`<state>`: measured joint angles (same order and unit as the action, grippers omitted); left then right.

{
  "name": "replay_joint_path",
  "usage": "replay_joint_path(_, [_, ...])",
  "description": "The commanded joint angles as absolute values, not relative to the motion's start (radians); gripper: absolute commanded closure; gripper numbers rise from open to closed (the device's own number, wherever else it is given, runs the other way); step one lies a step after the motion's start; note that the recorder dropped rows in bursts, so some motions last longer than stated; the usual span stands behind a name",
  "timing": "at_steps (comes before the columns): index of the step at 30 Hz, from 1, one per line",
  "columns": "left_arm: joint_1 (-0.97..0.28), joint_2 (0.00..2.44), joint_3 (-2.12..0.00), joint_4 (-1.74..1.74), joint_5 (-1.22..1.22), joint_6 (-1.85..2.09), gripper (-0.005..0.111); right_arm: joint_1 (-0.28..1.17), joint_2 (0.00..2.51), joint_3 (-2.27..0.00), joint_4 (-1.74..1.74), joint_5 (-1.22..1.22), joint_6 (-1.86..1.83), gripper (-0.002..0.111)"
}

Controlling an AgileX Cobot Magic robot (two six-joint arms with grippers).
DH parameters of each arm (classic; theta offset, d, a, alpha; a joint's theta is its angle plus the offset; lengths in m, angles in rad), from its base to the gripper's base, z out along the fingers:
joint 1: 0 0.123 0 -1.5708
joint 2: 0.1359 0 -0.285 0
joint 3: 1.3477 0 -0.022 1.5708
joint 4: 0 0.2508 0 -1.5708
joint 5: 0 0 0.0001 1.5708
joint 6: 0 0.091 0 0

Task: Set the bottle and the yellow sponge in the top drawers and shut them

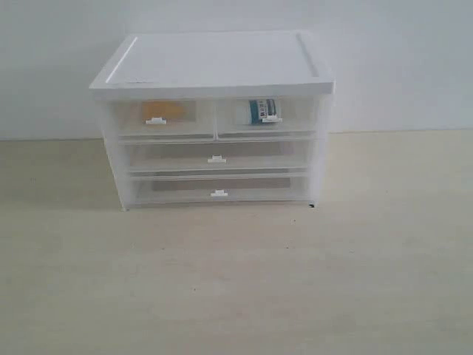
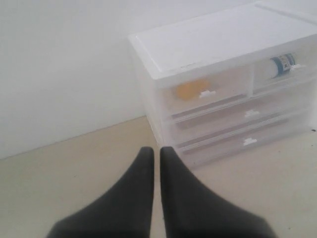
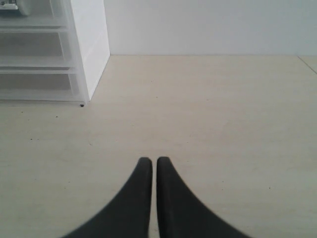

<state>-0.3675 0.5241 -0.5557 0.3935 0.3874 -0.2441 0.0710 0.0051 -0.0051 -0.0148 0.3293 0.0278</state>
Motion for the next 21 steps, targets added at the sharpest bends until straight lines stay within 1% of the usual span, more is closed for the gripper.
replay_joint_path(1, [-0.359, 0.421, -0.494, 0.374, 0.364, -0.215, 0.102, 0.069, 0.0, 0.0, -0.013, 0.322, 0.023, 0.107])
replay_joint_path(4, [-0.336, 0.357, -0.456, 0.358, 0.362, -0.204, 0.102, 0.069, 0.0, 0.0, -0.013, 0.322, 0.023, 0.107])
replay_joint_path(9, [-0.276, 0.25, -0.387, 0.242, 0.362, -0.068, 0.102, 0.069, 0.0, 0.0, -0.013, 0.322, 0.023, 0.107])
replay_joint_path(16, [-0.178, 0.034, -0.224, 0.116, 0.329, -0.02, 0.102, 0.069, 0.0, 0.0, -0.013, 0.322, 0.023, 0.107])
replay_joint_path(21, [-0.128, 0.0, -0.142, 0.062, 0.32, 0.0, 0.102, 0.069, 0.0, 0.0, -0.013, 0.322, 0.023, 0.107])
